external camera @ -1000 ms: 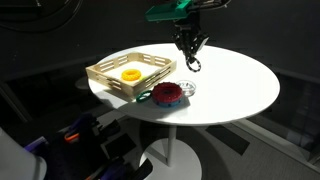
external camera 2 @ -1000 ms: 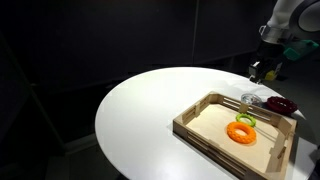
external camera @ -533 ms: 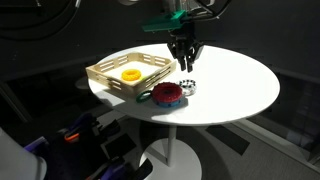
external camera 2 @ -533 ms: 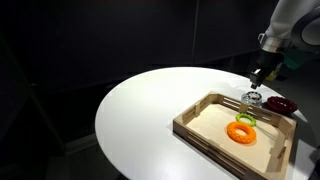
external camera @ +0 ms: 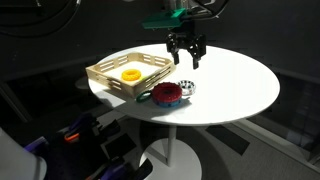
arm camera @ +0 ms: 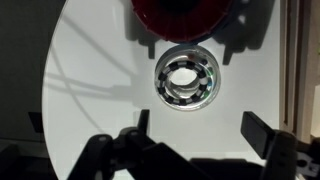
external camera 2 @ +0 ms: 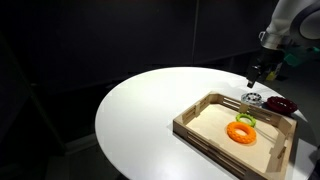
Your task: Pick up the black and white ring and put it on the clear ring
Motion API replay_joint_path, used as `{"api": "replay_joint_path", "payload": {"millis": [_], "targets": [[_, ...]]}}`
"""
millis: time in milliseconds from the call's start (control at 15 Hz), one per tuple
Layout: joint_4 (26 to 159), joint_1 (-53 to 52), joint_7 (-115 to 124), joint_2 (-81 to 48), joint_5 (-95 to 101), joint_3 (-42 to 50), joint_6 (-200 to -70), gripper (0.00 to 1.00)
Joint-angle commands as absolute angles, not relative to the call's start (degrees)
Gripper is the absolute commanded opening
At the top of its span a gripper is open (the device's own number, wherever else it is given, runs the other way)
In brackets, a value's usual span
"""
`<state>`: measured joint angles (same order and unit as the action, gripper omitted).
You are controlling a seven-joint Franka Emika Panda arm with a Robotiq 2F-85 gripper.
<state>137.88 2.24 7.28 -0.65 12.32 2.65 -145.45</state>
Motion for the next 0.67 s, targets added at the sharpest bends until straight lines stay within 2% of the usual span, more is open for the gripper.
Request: {"api": "replay_joint_path", "payload": {"millis": [0,600], "targets": [[136.5,2.4,0.2,2.3,4.7,2.6,-139.7,1.00],[129.1,2.6,-2.3,8.2,3.2,2.9,-115.8,1.00]]}}
